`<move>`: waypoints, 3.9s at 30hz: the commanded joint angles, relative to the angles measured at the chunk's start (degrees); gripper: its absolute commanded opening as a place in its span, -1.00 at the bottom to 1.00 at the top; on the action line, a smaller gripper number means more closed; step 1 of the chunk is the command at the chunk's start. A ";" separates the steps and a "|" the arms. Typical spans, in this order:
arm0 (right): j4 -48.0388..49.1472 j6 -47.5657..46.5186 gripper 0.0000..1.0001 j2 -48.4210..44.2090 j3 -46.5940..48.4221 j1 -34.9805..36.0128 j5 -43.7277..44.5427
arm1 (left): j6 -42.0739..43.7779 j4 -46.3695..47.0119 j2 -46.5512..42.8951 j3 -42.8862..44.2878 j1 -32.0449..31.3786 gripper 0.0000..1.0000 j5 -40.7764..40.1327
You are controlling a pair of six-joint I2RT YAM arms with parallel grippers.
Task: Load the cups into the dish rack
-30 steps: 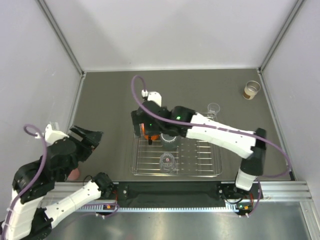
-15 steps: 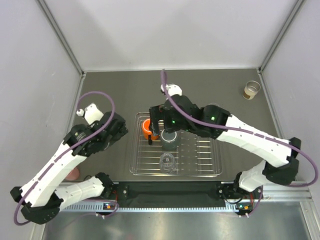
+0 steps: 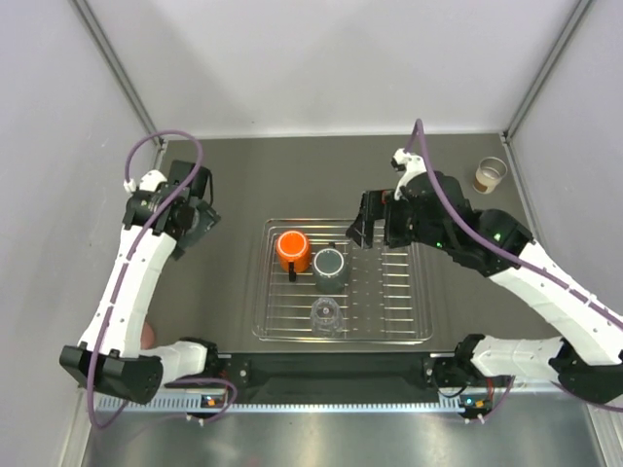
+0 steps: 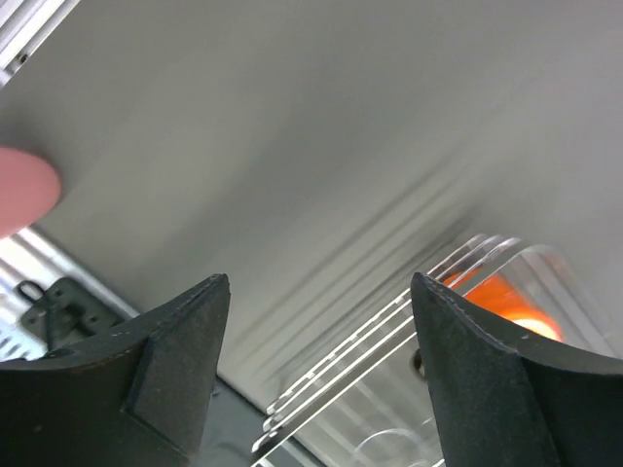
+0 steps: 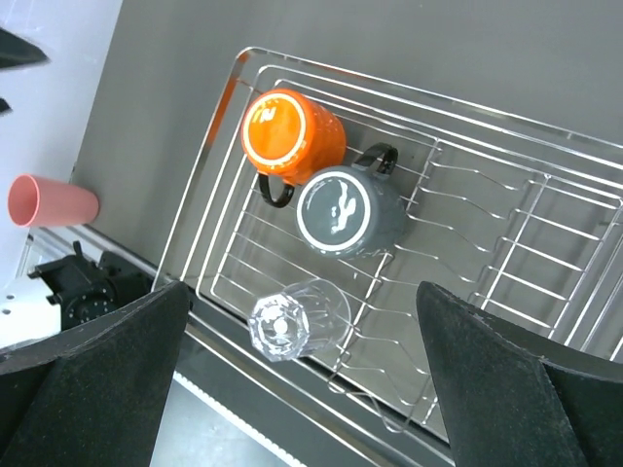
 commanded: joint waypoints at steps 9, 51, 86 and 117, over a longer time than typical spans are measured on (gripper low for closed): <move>0.71 -6.73 1.00 6.81 6.31 -4.85 -13.62 | 6.27 -9.08 -11.70 -4.65 21.93 0.51 -1.80; -0.70 -13.41 1.00 6.99 10.44 6.85 -2.74 | 4.78 2.08 -3.36 -22.93 44.63 0.16 -4.62; -0.52 -17.54 0.99 4.00 11.85 10.72 8.69 | 15.60 11.05 5.43 -25.84 47.97 -0.02 -0.57; -2.36 -19.21 0.99 4.35 13.96 9.14 10.10 | 10.16 5.51 2.80 -12.16 43.43 -1.00 18.99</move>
